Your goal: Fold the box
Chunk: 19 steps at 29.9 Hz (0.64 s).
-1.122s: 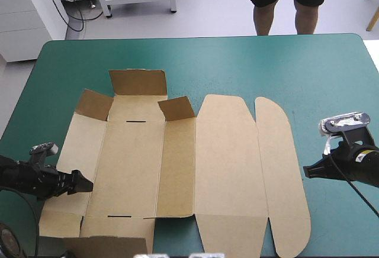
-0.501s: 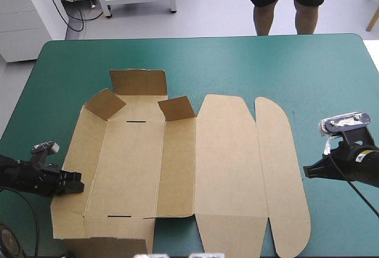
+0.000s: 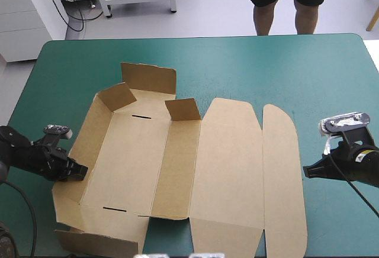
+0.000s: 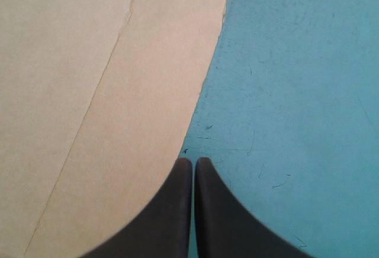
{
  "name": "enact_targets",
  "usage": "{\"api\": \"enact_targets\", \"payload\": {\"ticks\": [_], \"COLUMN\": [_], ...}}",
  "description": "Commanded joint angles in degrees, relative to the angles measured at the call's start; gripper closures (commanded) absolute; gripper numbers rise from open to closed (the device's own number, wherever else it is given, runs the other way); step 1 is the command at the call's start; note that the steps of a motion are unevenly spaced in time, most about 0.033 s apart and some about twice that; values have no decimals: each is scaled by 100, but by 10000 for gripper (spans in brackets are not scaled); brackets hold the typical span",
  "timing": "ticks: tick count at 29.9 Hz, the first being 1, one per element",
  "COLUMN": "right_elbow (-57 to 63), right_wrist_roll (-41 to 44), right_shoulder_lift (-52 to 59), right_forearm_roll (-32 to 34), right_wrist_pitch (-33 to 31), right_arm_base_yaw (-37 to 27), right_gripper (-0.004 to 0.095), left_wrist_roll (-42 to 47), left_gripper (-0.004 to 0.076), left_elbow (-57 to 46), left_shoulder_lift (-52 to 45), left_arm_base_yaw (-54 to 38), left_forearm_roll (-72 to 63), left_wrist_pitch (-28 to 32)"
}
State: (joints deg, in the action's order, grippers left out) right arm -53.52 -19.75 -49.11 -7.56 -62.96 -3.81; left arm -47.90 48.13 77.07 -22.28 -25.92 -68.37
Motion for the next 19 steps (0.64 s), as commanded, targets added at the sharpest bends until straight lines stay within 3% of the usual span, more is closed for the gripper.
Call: {"api": "enact_targets", "payload": {"ticks": [1, 19], "right_elbow": [-134, -134], "right_wrist_roll": [-27, -16], "right_shoulder_lift": [24, 24], "right_forearm_roll": [-57, -57], "right_wrist_pitch": [254, 200], "right_arm_base_yaw": [-43, -43], "right_gripper": [910, 910], "left_wrist_roll": [-33, 1088], "left_gripper": [731, 732], "left_elbow": [447, 2055], "left_shoulder_lift": [-105, 25], "left_arm_base_yaw": [600, 4210], "left_forearm_roll": [11, 3323], "left_wrist_pitch": [63, 2798]}}
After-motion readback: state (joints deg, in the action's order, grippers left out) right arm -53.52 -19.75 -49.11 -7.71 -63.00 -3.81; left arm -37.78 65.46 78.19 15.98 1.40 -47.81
